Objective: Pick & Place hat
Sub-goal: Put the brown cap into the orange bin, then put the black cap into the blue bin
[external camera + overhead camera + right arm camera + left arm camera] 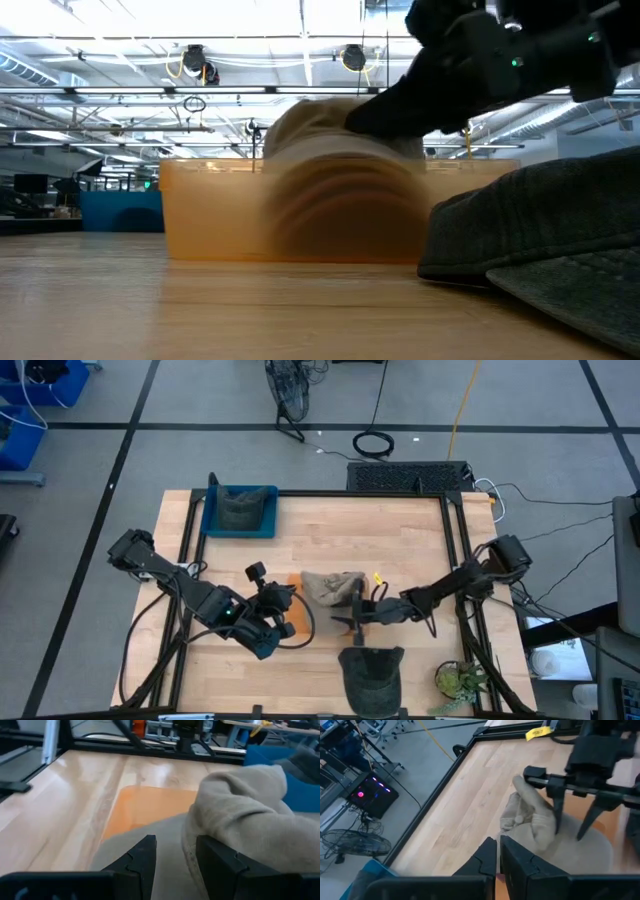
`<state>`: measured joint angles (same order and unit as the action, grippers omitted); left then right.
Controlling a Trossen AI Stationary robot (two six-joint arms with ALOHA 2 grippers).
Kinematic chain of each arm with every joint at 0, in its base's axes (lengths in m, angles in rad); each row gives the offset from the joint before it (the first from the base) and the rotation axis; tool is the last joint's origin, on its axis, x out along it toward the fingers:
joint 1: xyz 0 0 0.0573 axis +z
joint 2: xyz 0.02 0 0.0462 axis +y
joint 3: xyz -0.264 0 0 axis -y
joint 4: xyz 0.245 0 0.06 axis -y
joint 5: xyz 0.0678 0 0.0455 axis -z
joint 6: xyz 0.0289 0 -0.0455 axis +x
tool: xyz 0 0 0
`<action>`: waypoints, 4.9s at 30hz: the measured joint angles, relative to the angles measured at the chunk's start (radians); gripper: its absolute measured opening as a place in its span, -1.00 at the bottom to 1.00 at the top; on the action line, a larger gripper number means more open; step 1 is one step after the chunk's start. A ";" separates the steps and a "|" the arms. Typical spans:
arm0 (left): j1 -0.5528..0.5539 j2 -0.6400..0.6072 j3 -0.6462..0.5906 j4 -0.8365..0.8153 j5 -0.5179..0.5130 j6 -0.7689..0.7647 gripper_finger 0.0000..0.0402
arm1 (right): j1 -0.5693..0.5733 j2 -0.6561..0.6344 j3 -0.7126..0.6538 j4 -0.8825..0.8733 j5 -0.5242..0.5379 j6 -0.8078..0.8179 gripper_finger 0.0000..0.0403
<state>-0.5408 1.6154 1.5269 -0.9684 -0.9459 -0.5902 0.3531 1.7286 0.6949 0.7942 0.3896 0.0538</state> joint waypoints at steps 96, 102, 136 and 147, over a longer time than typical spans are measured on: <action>0.383 -0.240 -0.324 0.434 0.396 0.598 -0.69 | 0.263 -0.529 0.048 -0.658 0.005 0.164 -0.31; 0.388 -0.331 -0.407 0.479 0.405 0.625 -0.69 | 0.358 -0.396 0.156 -0.763 0.026 0.246 -0.27; 0.516 -0.638 -0.873 1.277 1.062 0.600 -0.69 | 0.522 -0.048 0.316 -0.967 -0.080 0.650 -0.25; 0.515 -0.635 -0.874 1.277 1.059 0.607 -0.69 | 0.521 -0.045 0.315 -0.971 -0.131 0.642 -0.50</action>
<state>-0.0254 0.9802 0.6533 0.3084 0.1131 0.0170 0.8745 1.6836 1.0103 -0.1768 0.2584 0.6956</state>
